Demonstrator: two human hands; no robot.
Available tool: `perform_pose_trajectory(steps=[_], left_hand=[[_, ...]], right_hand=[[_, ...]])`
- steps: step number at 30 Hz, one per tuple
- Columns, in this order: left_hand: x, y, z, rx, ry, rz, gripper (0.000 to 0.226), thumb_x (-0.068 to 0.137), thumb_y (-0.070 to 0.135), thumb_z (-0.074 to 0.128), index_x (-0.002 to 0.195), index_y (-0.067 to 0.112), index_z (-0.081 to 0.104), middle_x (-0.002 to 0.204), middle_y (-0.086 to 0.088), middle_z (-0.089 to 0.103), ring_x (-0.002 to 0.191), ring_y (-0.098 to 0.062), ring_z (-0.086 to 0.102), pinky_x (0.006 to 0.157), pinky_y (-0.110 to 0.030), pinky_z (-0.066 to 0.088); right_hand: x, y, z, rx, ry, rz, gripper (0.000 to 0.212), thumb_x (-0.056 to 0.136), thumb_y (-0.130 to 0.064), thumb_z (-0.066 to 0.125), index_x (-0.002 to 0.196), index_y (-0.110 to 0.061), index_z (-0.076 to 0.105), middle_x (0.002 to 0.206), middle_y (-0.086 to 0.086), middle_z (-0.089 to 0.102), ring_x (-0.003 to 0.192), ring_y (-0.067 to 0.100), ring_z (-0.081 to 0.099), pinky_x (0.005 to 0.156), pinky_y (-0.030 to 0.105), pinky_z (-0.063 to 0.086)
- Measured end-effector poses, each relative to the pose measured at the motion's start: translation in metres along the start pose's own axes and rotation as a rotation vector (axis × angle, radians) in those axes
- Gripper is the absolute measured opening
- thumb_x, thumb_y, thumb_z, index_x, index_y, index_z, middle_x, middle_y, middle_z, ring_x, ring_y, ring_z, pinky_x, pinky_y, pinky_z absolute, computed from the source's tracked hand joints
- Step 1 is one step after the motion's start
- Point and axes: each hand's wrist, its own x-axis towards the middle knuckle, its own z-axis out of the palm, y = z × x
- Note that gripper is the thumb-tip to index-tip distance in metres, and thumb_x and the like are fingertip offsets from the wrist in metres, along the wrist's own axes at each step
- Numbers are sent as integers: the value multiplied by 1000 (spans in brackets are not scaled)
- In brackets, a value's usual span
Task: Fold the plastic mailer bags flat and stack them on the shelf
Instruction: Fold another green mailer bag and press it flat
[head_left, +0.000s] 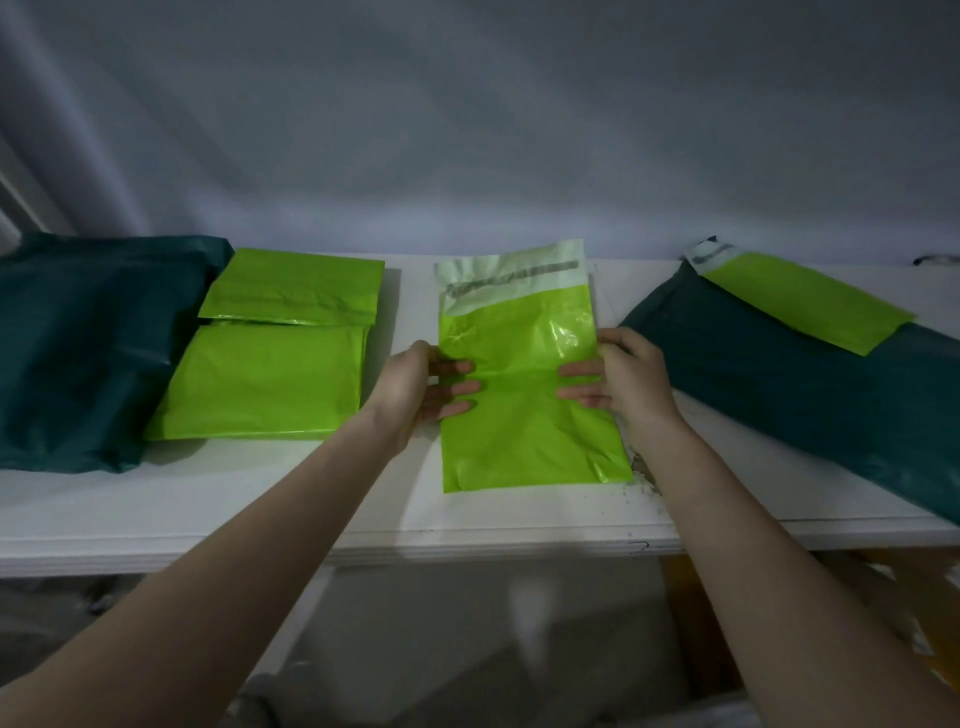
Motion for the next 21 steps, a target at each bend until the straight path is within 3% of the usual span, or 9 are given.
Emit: perform_pose_trajectory(steps=[3,6,10,13,17,21], left_hand=[[1,0,1,3,-6,-25,32,97,21,25,102,4,52,88,-9,64,72,-21,63,55,-27,57],[2,0,1,3,17,-30,41,101,34,22,111,2,46,87,-11,63,73,-20,63,61,-30,55],[5,-4,-2,65,21,-15,56,101,42,24,116,-6,50,87,-15,64,57,-13,68,52,-23,56],[7,-5,-4,154,78,18,51,99,41,35,103,-5,58,82,-17,66,49,-10,66,50,-21,56],[7,-7,-3,275,118,66,31,91,27,59,69,7,67,58,-5,65,37,-6,56,47,-14,52],[4,-9,-4,353,92,118,10,83,13,69,75,7,70,49,3,62,38,0,53,42,-11,44]], right_hand=[[0,-6,1,108,-40,52,18,99,-20,34,106,-18,51,81,8,70,53,22,67,51,25,46],[2,-8,-1,97,-63,174,25,99,-24,31,90,-11,51,83,8,68,57,24,65,56,28,45],[4,-7,-4,110,-69,252,34,100,-33,30,85,-12,51,78,7,67,58,24,64,57,27,47],[5,-6,-6,135,-37,244,29,99,-25,34,84,-10,54,76,10,64,61,23,61,55,29,53],[4,-4,-9,179,-2,240,22,96,-16,41,86,-3,57,75,13,64,60,24,61,54,29,55],[1,-6,-13,183,8,288,20,95,-15,47,82,-2,56,76,15,62,51,24,63,48,29,55]])
